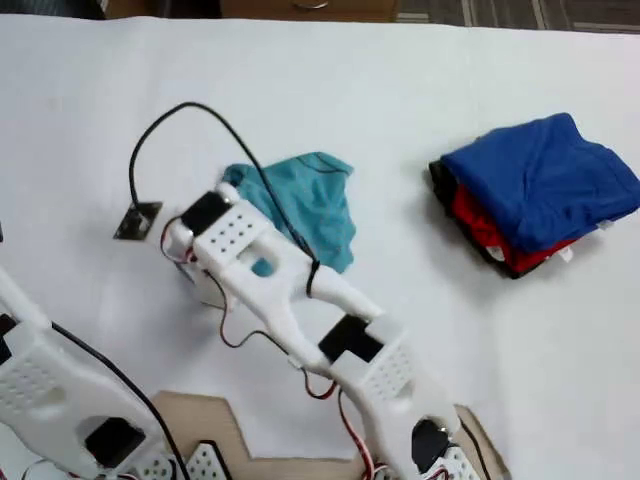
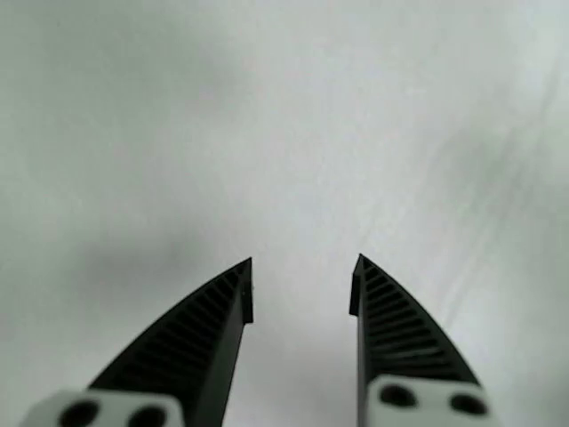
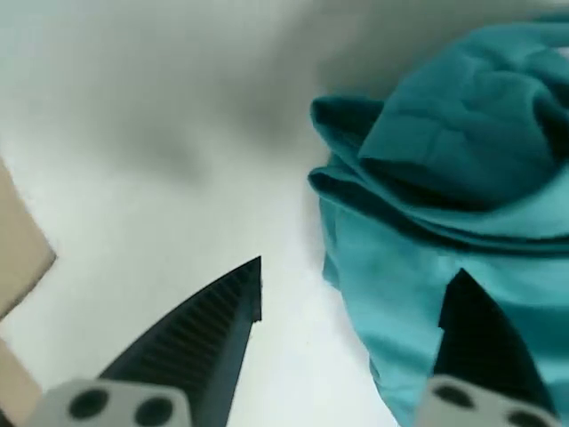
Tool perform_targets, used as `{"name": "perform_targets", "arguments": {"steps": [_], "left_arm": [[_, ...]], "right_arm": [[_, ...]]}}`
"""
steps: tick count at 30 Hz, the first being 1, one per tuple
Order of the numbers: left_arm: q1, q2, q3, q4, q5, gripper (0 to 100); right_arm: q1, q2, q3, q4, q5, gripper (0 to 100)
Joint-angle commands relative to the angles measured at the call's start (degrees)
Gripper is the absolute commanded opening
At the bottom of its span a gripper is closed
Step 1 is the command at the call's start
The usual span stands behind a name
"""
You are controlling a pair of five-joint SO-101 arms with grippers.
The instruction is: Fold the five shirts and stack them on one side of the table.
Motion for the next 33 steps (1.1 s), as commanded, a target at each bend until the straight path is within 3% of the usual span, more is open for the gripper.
{"name": "perform_targets", "arguments": {"steps": [1,6,11,16,21,33], "left_arm": [[-0.44,-3.78,-2.59,-0.70,-0.62,18],[-0.44,-3.78,-2.77,-0.70,-0.62,18],[-0.44,-3.87,-2.59,-0.62,-0.62,18],[-0.44,-3.87,-2.59,-0.53,-0.62,18],[-0.44,-3.87,-2.51,-0.35,-0.62,18],[-0.44,-3.78,-2.51,-0.35,-0.62,18]], "right_arm": [[-0.04,-4.09,4.40,-5.67,-0.53,30.6],[2.15,-4.09,8.26,-12.00,-0.26,30.5],[9.89,-4.00,8.18,-16.22,-0.62,29.8],[15.34,-4.53,8.09,-17.89,-0.70,17.7],[16.40,-5.76,8.09,-17.71,-0.44,10.0],[17.19,-19.56,8.00,-14.81,3.08,6.3]]}}
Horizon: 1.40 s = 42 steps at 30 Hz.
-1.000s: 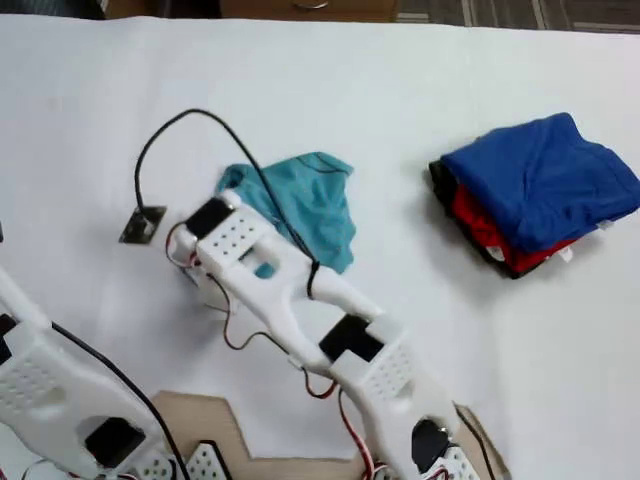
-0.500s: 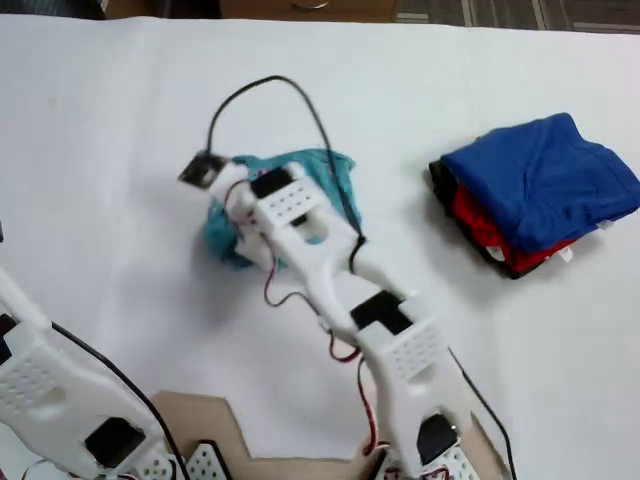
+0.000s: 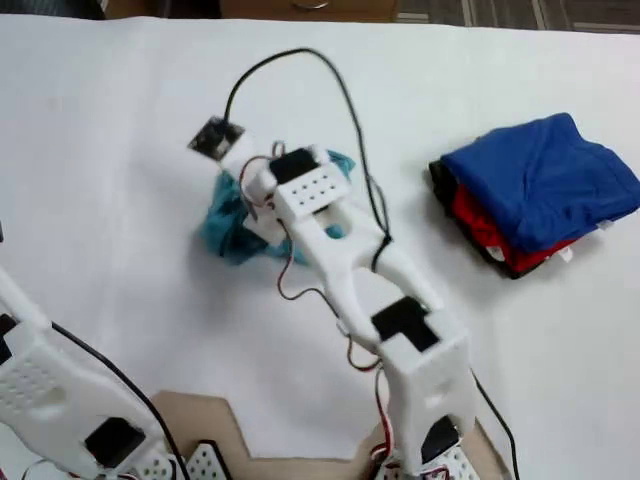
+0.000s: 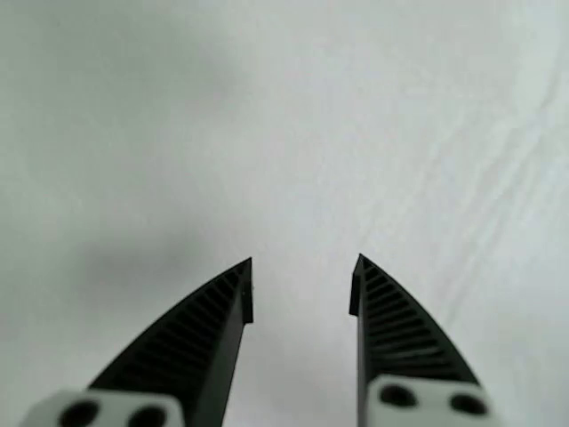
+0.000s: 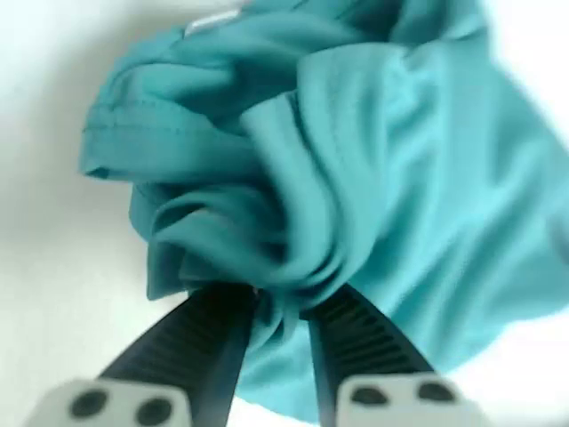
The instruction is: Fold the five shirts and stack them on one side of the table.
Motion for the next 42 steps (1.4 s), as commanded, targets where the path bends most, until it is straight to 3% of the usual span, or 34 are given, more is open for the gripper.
{"name": "perform_targets", "arguments": {"steps": [1,8,13,21,28,36,42], "left_arm": [[-0.44,-3.78,-2.51,-0.35,-0.62,18],[-0.18,-3.78,-2.51,-0.62,-0.53,18],[-0.09,-3.78,-2.51,-0.44,-0.53,18],[-0.09,-3.78,-2.51,-0.62,-0.53,18],[-0.09,-3.69,-2.51,-0.70,-0.53,18],[-0.09,-3.69,-2.51,-0.70,-0.53,18],[-0.09,-3.69,-2.51,-0.79,-0.53,18]], "right_arm": [[0.66,-11.30,-0.35,2.15,2.20,6.3],[-1.19,-24.92,-0.35,4.26,2.29,5.7],[-2.86,-25.36,1.14,5.05,1.58,4.8],[-3.56,-9.71,6.24,-0.75,-3.52,32.4],[-6.55,2.68,1.14,-4.00,-5.80,32.0],[-7.96,8.92,-8.18,0.48,-7.74,32.0],[-8.40,6.73,-18.64,10.15,-8.00,32.0]]}}
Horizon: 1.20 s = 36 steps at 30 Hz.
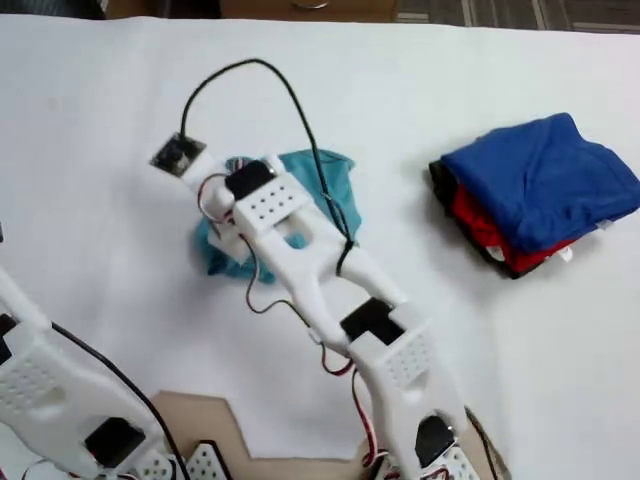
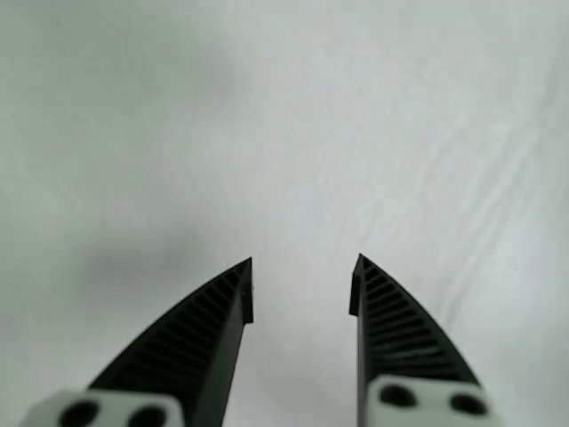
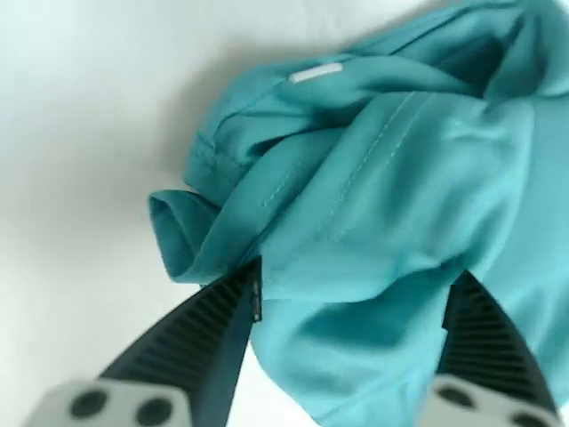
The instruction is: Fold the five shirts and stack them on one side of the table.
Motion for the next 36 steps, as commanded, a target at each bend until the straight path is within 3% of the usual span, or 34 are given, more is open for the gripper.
{"name": "perform_targets", "arguments": {"steps": [1,13,22,25,30,36], "left_arm": [[-0.09,-3.69,-2.51,-0.79,-0.53,18],[-0.35,-3.69,-2.51,-0.79,-0.53,18],[-0.35,-3.69,-2.51,-0.70,-0.53,18],[-0.35,-3.69,-2.51,-0.70,-0.62,18],[-0.18,-3.69,-2.51,-0.70,-0.62,18],[-0.35,-3.69,-2.42,-0.70,-0.62,18]], "right_arm": [[-0.92,-2.68,-7.21,4.18,-0.44,32.0],[-5.41,-2.59,2.46,-1.27,-0.35,32.0],[4.00,2.95,4.40,-6.73,0.09,31.7],[6.46,3.38,2.90,-6.20,0.09,24.4],[7.87,3.30,-1.05,-6.20,0.18,3.6],[7.96,2.24,-8.44,-1.71,0.18,2.2]]}}
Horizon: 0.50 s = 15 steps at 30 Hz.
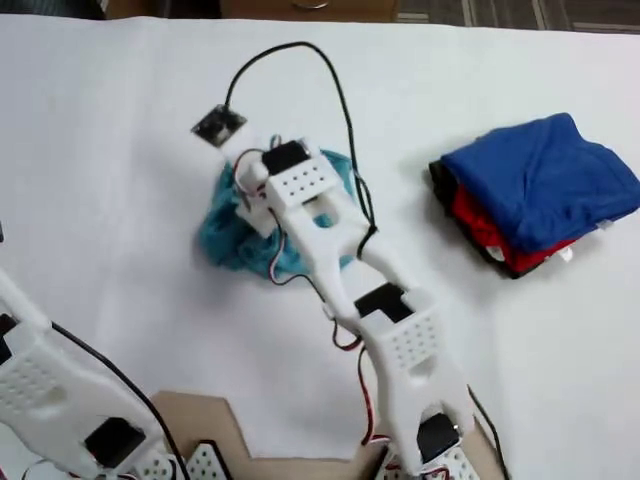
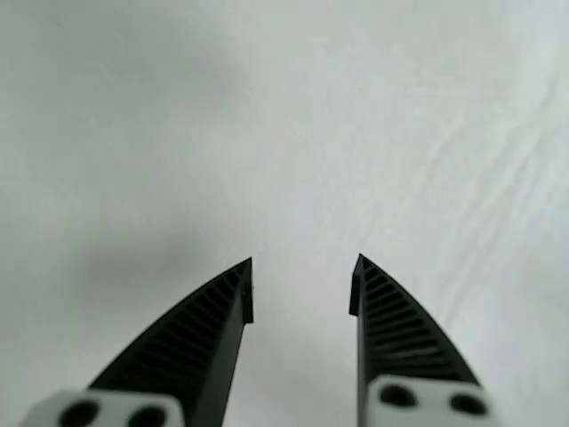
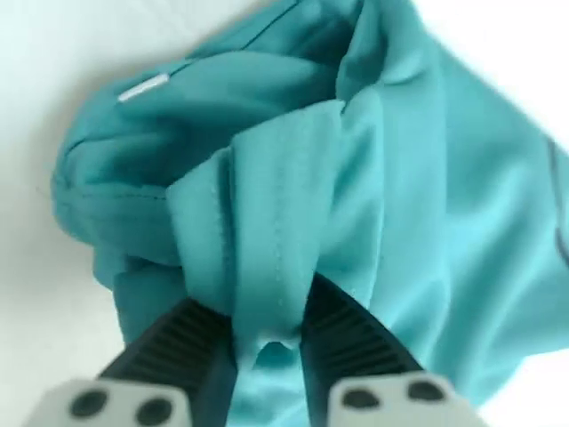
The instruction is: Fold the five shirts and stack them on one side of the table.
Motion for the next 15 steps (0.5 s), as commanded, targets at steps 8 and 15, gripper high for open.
{"name": "perform_targets", "arguments": {"steps": [8,15], "left_arm": [[-0.18,-3.69,-2.42,-0.70,-0.62,18],[-0.09,-3.60,-2.33,-1.58,-0.53,18]], "right_arm": [[-0.22,-9.80,-26.73,13.85,6.33,2.2],[-3.56,-15.08,-39.12,18.15,7.03,2.2]]}}
